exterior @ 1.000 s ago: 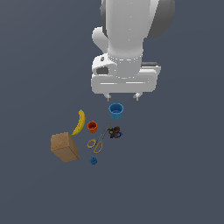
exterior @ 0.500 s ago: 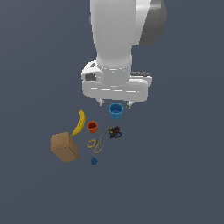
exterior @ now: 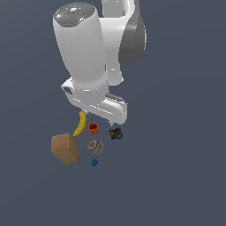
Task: Pick up a designated object from a clutter of objects.
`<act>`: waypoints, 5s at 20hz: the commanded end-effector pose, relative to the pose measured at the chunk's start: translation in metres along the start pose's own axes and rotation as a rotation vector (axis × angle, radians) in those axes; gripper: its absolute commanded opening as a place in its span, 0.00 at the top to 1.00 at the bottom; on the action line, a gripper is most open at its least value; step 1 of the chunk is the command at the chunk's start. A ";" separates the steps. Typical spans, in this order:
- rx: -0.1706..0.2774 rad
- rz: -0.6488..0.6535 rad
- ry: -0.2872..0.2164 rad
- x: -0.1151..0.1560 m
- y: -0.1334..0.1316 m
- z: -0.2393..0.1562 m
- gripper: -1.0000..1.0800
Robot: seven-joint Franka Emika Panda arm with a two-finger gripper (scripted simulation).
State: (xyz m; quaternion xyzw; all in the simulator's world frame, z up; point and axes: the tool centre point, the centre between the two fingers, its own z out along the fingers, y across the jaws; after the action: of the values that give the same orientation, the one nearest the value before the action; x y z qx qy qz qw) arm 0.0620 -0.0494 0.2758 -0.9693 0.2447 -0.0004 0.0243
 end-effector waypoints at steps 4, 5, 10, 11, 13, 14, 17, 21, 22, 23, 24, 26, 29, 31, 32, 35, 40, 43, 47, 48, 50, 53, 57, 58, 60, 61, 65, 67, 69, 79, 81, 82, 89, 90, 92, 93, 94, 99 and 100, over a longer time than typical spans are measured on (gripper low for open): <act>-0.004 0.216 0.001 0.035 0.030 0.019 0.04; -0.006 0.254 0.002 0.041 0.036 0.022 0.04; -0.015 0.446 0.008 0.070 0.066 0.040 0.04; -0.017 0.482 0.009 0.076 0.072 0.044 0.04; -0.021 0.547 0.012 0.085 0.084 0.050 0.04; -0.023 0.577 0.014 0.089 0.089 0.053 0.04; -0.029 0.655 0.019 0.099 0.103 0.061 0.04; -0.035 0.730 0.024 0.109 0.117 0.069 0.04; -0.036 0.745 0.025 0.111 0.120 0.071 0.04; -0.037 0.757 0.026 0.112 0.122 0.072 0.04; -0.038 0.767 0.027 0.113 0.124 0.073 0.04; -0.040 0.782 0.029 0.115 0.127 0.075 0.04; -0.040 0.791 0.029 0.116 0.129 0.076 0.04; -0.040 0.786 0.028 0.116 0.128 0.076 0.04; -0.040 0.786 0.028 0.116 0.128 0.077 0.04; -0.040 0.786 0.029 0.116 0.129 0.085 0.04; -0.041 0.790 0.029 0.115 0.131 0.110 0.04; -0.041 0.791 0.029 0.115 0.132 0.121 0.04; -0.041 0.791 0.029 0.116 0.131 0.126 0.04; -0.040 0.791 0.029 0.117 0.131 0.126 0.04; -0.040 0.791 0.029 0.117 0.131 0.126 1.00; -0.040 0.791 0.029 0.117 0.131 0.126 1.00; -0.040 0.791 0.029 0.117 0.131 0.126 1.00; -0.040 0.791 0.029 0.117 0.131 0.126 1.00; -0.041 0.791 0.028 0.116 0.131 0.126 1.00; -0.041 0.791 0.028 0.116 0.131 0.126 1.00; -0.041 0.791 0.028 0.113 0.131 0.122 1.00; -0.041 0.791 0.028 0.110 0.131 0.117 1.00; -0.040 0.791 0.028 0.106 0.131 0.112 1.00; -0.039 0.791 0.027 0.067 0.131 0.060 1.00; -0.039 0.791 0.027 0.057 0.132 0.046 1.00; -0.039 0.791 0.027 0.051 0.132 0.038 1.00; -0.039 0.791 0.027 0.012 0.132 -0.016 1.00; -0.039 0.791 0.028 0.006 0.132 -0.024 1.00; -0.039 0.791 0.028 -0.006 0.133 -0.041 1.00; -0.040 0.791 0.028 -0.012 0.133 -0.049 1.00; -0.040 0.791 0.028 -0.018 0.133 -0.057 1.00; -0.041 0.792 0.030 -0.049 0.133 -0.102 1.00; -0.041 0.792 0.030 -0.055 0.133 -0.112 1.00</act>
State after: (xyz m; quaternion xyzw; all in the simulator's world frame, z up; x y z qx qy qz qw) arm -0.0431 -0.1488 0.3633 -0.8003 0.5996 0.0042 -0.0022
